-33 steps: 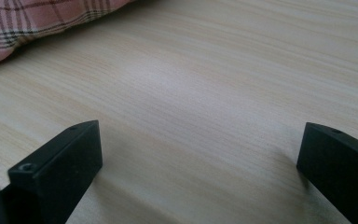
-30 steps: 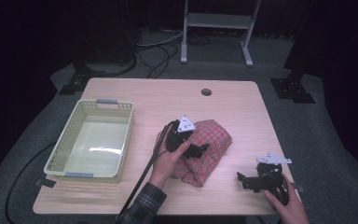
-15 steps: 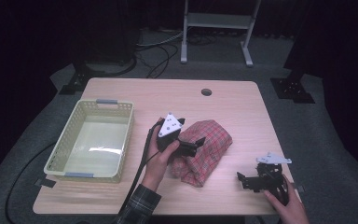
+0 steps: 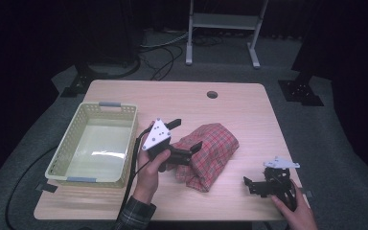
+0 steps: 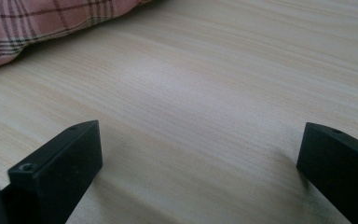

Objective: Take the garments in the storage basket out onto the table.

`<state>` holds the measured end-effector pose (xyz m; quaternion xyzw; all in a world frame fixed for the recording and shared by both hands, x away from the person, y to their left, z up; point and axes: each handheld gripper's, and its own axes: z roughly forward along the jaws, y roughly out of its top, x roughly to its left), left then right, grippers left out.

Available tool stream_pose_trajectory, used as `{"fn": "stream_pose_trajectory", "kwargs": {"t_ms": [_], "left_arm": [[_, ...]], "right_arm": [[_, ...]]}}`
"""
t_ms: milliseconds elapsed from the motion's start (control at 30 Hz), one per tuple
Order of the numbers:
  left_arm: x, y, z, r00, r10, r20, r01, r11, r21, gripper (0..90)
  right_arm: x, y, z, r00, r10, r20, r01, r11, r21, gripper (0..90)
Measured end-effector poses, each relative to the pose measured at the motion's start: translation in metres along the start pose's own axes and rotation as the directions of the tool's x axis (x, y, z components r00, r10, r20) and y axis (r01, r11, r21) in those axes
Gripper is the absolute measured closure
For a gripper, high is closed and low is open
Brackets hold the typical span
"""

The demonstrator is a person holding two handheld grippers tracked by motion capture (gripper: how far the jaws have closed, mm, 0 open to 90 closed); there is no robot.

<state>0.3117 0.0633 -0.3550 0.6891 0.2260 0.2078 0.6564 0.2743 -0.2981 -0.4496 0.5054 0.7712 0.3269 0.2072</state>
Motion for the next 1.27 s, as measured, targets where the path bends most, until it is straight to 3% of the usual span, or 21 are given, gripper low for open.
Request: {"fn": "stream_pose_trajectory", "kwargs": {"t_ms": [333, 767, 1100, 1267], "left_arm": [[-0.009, -0.014, -0.023, 0.9999, 0.013, 0.009, -0.013, 0.9997, -0.023, 0.7], [-0.010, -0.055, -0.043, 0.9997, -0.020, 0.010, 0.020, 0.9998, 0.000, 0.8], [-0.010, -0.074, -0.049, 0.9993, -0.033, 0.014, 0.033, 0.9992, 0.021, 0.7], [-0.009, -0.076, -0.050, 0.9991, -0.040, 0.012, 0.040, 0.9991, 0.016, 0.8]], "right_arm": [[0.000, 0.000, 0.000, 1.0000, 0.000, 0.000, 0.000, 1.000, 0.000, 0.0], [0.000, 0.000, 0.000, 1.0000, 0.000, 0.000, 0.000, 1.000, 0.000, 0.0], [0.000, 0.000, 0.000, 1.0000, 0.000, 0.000, 0.000, 1.000, 0.000, 0.0], [0.000, 0.000, 0.000, 1.0000, 0.000, 0.000, 0.000, 1.000, 0.000, 0.0]]}}
